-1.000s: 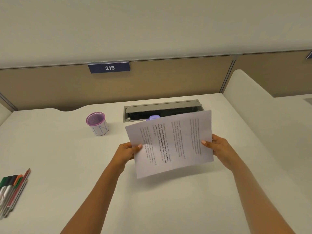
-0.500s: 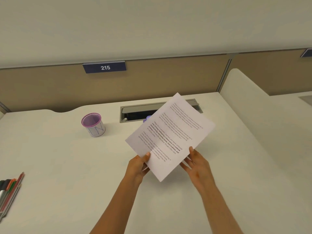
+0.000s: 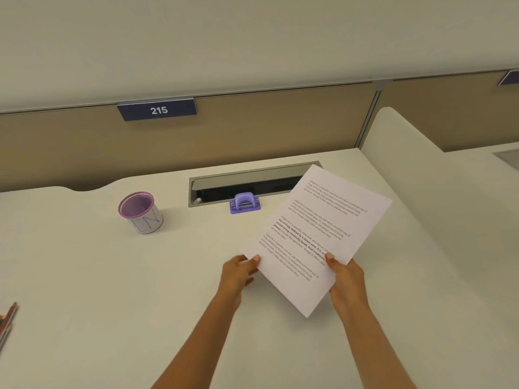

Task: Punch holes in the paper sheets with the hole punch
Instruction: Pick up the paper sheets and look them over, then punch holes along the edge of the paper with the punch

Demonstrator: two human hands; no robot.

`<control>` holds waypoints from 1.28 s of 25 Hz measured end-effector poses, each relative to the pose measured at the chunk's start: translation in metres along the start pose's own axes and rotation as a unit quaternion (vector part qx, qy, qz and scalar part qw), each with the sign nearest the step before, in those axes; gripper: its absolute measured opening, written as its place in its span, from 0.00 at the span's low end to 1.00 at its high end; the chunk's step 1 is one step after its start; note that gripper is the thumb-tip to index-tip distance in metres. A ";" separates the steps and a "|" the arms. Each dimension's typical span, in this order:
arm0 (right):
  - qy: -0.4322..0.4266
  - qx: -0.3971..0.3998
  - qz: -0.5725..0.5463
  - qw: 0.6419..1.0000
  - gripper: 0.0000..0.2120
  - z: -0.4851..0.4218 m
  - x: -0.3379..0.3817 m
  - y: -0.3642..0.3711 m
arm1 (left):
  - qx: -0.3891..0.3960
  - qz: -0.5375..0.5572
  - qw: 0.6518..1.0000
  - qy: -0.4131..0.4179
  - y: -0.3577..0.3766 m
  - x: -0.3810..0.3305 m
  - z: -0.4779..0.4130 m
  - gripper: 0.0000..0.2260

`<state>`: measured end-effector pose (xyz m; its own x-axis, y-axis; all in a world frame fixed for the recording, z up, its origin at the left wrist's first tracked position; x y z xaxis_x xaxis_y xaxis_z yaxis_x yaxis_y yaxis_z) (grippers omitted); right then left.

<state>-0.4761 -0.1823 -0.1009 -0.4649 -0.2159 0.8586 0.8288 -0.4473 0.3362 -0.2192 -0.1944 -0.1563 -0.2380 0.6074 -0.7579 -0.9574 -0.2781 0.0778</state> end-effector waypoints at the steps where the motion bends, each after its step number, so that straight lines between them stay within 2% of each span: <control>1: 0.000 -0.001 0.004 1.000 0.15 -0.006 0.004 -0.006 | -0.046 -0.049 0.997 0.033 -0.011 -0.020 -0.009 0.16; 3: 0.004 -0.003 0.011 1.000 0.15 -0.015 0.009 -0.017 | -0.147 -0.187 0.967 0.091 -0.029 -0.067 -0.026 0.16; 5: 0.012 -0.003 0.018 1.000 0.16 -0.022 0.009 -0.024 | -0.191 -0.302 0.921 0.154 -0.027 -0.113 -0.043 0.15; 9: 0.020 -0.008 0.026 0.999 0.14 -0.031 0.004 -0.034 | -0.165 -0.463 0.837 0.241 0.001 -0.165 -0.089 0.17; 13: 0.033 -0.012 0.029 0.999 0.14 -0.037 -0.003 -0.043 | -0.122 -0.626 0.726 0.258 0.032 -0.166 -0.127 0.25; 15: 0.035 -0.015 0.031 0.999 0.14 -0.041 -0.005 -0.047 | -0.113 -0.651 0.699 0.275 0.040 -0.166 -0.133 0.25; 18: 0.038 -0.019 0.034 0.999 0.15 -0.046 -0.009 -0.053 | -0.119 -0.626 0.716 0.286 0.039 -0.172 -0.135 0.21; 22: 0.052 -0.001 0.036 0.998 0.15 -0.049 -0.018 -0.050 | -0.118 -0.560 0.796 0.197 0.024 -0.164 -0.140 0.15; 27: 0.096 0.041 0.056 0.993 0.14 -0.043 -0.036 -0.044 | -0.094 -0.547 0.829 0.070 0.007 -0.129 -0.133 0.15; 32: 0.128 0.074 0.088 0.985 0.15 -0.031 -0.057 -0.041 | -0.085 -0.486 0.870 0.008 -0.011 -0.093 -0.110 0.17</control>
<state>-0.4936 -0.1780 -0.1754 -0.3581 -0.4985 0.7894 0.9309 -0.2559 0.2607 -0.1687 -0.3293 -0.1582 0.6737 0.6072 -0.4211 -0.6666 0.2534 -0.7010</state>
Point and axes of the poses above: each hand's wrist, its own z-axis away from the middle knuckle, its own y-axis out of the palm, x = y × z, the point moved 10 cm from there along -z, towards the middle knuckle, and after that the axes turned 5 degrees about -y, right-handed, at the moved point
